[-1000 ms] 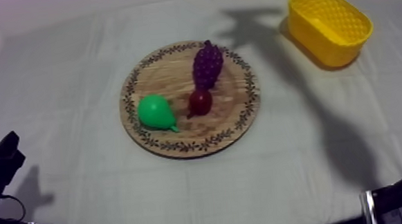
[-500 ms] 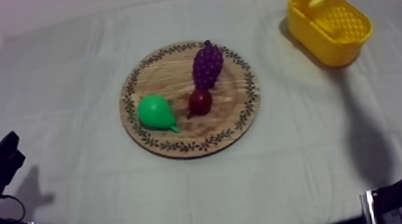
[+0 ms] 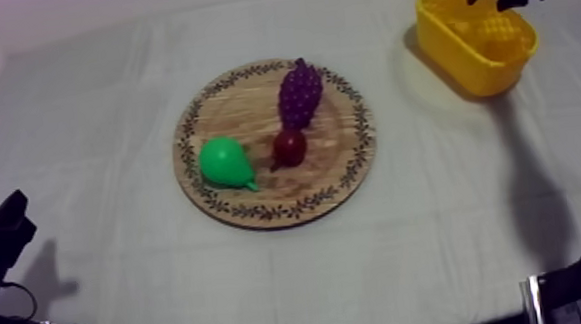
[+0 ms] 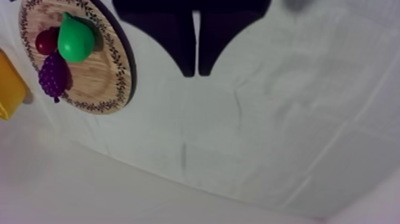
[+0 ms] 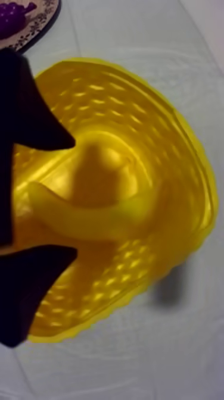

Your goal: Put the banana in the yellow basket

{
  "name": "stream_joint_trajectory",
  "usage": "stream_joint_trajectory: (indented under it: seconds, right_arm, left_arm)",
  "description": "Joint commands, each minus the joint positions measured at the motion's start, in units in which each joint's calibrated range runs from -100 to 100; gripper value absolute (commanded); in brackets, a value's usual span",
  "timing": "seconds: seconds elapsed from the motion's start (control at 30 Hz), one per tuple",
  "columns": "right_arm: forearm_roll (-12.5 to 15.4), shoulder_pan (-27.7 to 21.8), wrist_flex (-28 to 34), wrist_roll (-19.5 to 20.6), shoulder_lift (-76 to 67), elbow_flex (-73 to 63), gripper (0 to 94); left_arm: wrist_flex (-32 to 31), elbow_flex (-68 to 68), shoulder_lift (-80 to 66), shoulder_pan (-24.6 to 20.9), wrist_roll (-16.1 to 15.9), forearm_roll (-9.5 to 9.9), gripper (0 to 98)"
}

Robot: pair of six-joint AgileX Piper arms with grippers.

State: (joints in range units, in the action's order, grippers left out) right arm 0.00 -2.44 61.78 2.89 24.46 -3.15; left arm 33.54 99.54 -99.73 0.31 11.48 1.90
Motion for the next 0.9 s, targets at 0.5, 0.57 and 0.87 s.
stream_joint_trajectory:
  seconds: [0.5,0.57,0.87]
  right_arm:
    - [2.1,0.0,-0.5,-4.3,-28.5,15.9,47.4]
    - [2.3,0.0,-1.3,-4.7,-33.3,19.2,43.5]
    - [1.4,1.7,-4.0,-4.6,-56.7,36.8,20.1]
  left_arm:
    - [0.0,0.0,0.0,0.0,0.0,0.02,0.1]
    - [0.0,0.0,0.0,0.0,0.0,0.02,0.1]
    - [0.0,0.0,0.0,0.0,0.0,0.02,0.1]
